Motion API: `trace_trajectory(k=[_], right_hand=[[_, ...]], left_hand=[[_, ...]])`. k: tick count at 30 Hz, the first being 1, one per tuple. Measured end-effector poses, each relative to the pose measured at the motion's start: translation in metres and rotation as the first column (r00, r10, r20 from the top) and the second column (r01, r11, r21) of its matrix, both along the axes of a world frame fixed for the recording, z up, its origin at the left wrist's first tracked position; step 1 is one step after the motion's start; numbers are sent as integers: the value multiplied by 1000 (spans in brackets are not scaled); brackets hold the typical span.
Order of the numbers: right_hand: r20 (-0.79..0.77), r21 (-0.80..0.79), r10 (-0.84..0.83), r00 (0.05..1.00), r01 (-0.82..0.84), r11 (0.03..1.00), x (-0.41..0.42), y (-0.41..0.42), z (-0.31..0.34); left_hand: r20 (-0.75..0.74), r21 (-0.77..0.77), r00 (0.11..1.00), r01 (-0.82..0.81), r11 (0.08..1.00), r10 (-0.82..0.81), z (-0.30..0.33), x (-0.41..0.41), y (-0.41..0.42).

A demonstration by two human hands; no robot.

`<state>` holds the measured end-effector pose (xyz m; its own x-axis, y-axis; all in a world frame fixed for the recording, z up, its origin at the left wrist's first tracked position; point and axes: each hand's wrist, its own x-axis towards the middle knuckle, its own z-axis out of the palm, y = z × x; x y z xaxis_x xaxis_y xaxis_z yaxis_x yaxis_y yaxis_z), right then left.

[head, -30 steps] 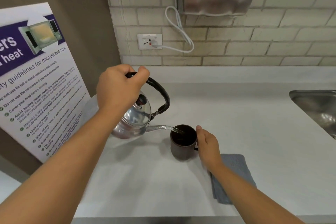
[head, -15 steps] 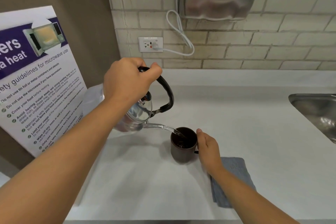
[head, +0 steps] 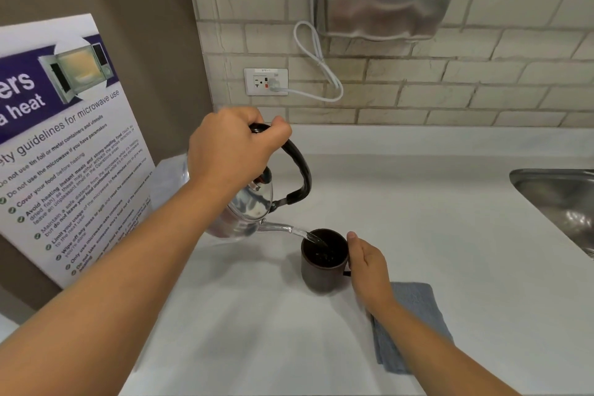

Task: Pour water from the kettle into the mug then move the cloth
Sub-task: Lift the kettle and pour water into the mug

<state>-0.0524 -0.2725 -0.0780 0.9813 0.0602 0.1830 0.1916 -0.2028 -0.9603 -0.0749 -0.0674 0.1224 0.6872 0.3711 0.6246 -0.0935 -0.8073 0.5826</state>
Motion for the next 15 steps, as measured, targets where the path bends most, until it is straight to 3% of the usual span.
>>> trace_trajectory(k=[8,15], right_hand=[[-16,-16,-13,1000,13,1000,1,1,-2],[-7,-22,-15,1000,15,1000,0,1,-1]], left_hand=[[6,-223,1000,4,975,-2,-26,-7,19],[81,-456,997,25,889,13,-39,-10,32]])
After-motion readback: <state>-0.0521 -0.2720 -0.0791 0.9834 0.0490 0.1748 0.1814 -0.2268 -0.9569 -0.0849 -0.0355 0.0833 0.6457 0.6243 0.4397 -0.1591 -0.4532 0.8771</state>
